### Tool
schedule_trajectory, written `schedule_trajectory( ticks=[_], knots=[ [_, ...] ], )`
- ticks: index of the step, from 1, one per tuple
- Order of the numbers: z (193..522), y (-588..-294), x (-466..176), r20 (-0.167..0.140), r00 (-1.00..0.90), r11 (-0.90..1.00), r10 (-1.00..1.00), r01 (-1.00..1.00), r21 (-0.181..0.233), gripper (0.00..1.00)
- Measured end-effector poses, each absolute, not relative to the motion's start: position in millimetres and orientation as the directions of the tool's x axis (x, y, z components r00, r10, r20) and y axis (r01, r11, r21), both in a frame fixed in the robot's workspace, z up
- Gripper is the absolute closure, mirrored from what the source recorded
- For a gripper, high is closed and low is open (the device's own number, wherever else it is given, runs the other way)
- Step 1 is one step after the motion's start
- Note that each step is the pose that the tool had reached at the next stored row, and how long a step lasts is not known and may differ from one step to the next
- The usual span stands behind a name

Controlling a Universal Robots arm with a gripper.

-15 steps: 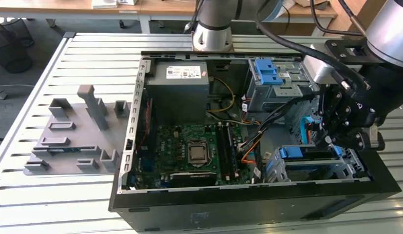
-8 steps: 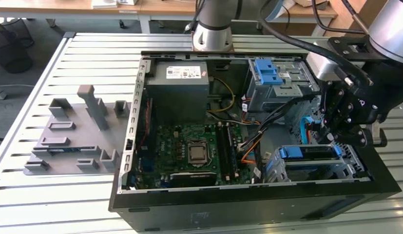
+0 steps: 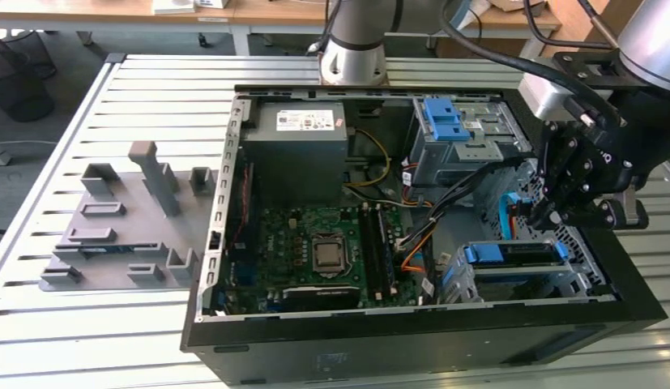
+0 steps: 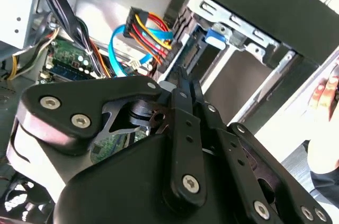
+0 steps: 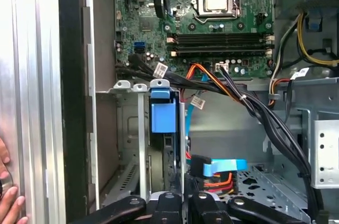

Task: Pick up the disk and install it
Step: 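Insert the first disk wire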

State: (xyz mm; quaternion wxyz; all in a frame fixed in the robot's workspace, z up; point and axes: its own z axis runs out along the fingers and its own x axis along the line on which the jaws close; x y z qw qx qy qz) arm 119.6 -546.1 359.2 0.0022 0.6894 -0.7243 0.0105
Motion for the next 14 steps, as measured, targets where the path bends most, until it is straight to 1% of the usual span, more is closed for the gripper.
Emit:
schedule_trajectory(
  ticks=[4, 5, 6, 7, 14],
  knots=[
    [359.1, -542.3, 121.9, 0.018, -0.05, 0.049, -0.999, -0.999, -0.012, 0.81],
    [359.1, -542.3, 121.9, 0.018, -0.05, 0.05, -0.999, -0.999, -0.012, 0.76],
    [359.1, -542.3, 122.0, 0.018, -0.05, 0.05, -0.999, -0.999, -0.012, 0.76],
    [359.1, -542.2, 122.0, 0.018, -0.05, 0.049, -0.999, -0.999, -0.012, 0.69],
    [359.1, -542.2, 122.1, 0.018, -0.05, 0.049, -0.999, -0.999, -0.012, 0.69]
  ],
)
